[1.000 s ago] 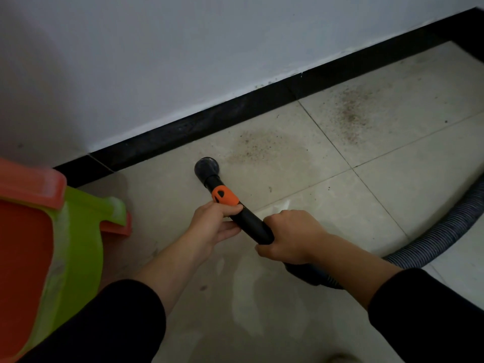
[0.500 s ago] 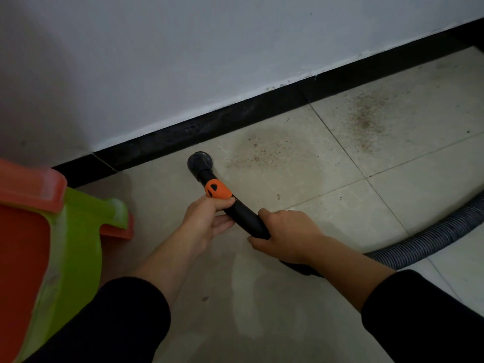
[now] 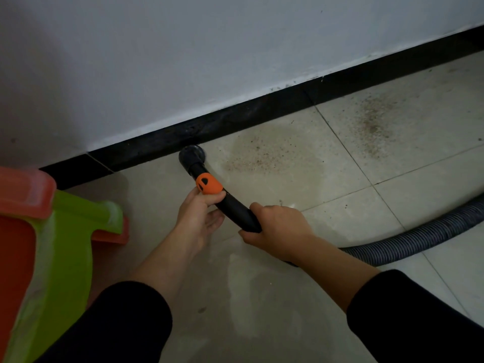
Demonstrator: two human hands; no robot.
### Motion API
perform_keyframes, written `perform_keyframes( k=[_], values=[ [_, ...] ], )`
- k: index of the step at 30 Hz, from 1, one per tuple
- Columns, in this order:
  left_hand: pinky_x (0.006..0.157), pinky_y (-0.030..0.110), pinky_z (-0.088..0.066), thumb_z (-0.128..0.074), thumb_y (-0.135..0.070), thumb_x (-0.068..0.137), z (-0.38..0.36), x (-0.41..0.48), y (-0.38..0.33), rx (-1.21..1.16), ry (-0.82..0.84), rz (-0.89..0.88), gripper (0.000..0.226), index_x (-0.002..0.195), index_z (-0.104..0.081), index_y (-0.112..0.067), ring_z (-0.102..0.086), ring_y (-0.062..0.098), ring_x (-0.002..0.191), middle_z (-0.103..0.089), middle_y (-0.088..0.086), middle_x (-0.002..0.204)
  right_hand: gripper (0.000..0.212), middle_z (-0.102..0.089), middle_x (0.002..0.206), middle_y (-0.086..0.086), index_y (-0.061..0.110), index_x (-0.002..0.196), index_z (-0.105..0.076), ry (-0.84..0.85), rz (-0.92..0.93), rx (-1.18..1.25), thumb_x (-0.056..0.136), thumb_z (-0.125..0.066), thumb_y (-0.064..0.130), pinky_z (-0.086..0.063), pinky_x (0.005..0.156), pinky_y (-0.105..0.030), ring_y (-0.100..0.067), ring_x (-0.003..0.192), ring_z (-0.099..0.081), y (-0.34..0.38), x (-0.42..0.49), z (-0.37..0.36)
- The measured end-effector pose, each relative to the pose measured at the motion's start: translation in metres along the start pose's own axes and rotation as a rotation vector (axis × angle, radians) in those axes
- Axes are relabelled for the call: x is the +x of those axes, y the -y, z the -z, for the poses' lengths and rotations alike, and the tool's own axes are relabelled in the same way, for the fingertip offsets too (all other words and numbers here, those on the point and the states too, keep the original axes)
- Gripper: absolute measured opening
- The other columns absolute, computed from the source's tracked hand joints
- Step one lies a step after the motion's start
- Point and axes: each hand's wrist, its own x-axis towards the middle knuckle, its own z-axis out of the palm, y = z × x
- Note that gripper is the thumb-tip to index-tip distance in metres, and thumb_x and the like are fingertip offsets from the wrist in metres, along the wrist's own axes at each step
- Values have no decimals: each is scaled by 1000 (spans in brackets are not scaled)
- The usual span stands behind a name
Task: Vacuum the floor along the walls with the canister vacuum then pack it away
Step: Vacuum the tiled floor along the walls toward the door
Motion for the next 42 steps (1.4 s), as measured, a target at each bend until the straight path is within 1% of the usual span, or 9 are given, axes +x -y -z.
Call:
perform_keyframes(
  k=[6,9,11,17,21,27,32,39,42],
  values=[
    [72,29,-48,-65,-13,86,-6,4,-5,-4,22,-2,53,135,-54,-32,-64,22,95,-64,-1,123,34,-63,88,-2,21,92,-38,-60,-31,-16,91,-53,52,-34,62,-29,-24,77,-61,0,2,0],
    [74,30,-49,-64,-13,87,-9,5,-6,6,38,-6,49,133,-55,-31,-62,21,96,-63,-1,122,32,-54,79,1,21,95,-43,-86,-45,-19,91,-52,51,-33,61,-29,-21,68,-49,0,2,0],
    [75,30,-49,-63,-13,88,-11,4,-6,23,57,-4,47,131,-56,-30,-62,22,98,-63,0,123,31,-49,77,3,21,94,-42,-95,-54,-22,91,-52,51,-33,61,-29,-20,67,-47,-1,0,-1],
    [80,32,-49,-62,-13,89,-12,3,-5,58,97,13,45,130,-57,-29,-62,24,103,-62,1,123,32,-47,75,3,22,91,-37,-93,-74,-14,92,-52,50,-34,60,-29,-20,66,-47,-2,-7,1],
    [75,31,-47,-62,-13,88,-13,-1,-4,97,113,24,43,129,-57,-29,-62,24,101,-62,1,123,33,-49,77,2,21,90,-37,-81,-84,8,91,-53,50,-36,61,-29,-21,66,-48,-2,-15,3],
    [84,33,-49,-62,-13,88,-11,-7,1,171,132,50,37,121,-60,-29,-64,24,103,-64,0,118,32,-49,76,2,21,90,-38,-52,-99,16,90,-53,50,-35,60,-30,-22,66,-47,-1,-30,4],
    [74,30,-47,-63,-13,88,-10,-16,2,219,127,64,28,111,-62,-29,-65,22,96,-66,0,111,32,-52,76,1,22,90,-39,-49,-112,9,90,-52,51,-39,61,-29,-22,66,-50,-1,-41,3],
    [71,30,-47,-62,-13,88,-15,-26,8,239,148,75,25,108,-62,-29,-65,20,93,-66,0,109,31,-50,76,1,23,90,-38,-61,-129,-12,90,-52,50,-39,60,-29,-22,65,-49,-2,-57,4],
    [73,30,-48,-62,-13,88,-20,-29,11,253,165,77,23,106,-63,-28,-65,21,93,-67,1,108,31,-52,77,1,23,91,-39,-58,-151,-7,90,-52,50,-44,62,-30,-22,67,-51,-5,-64,4]
  ],
)
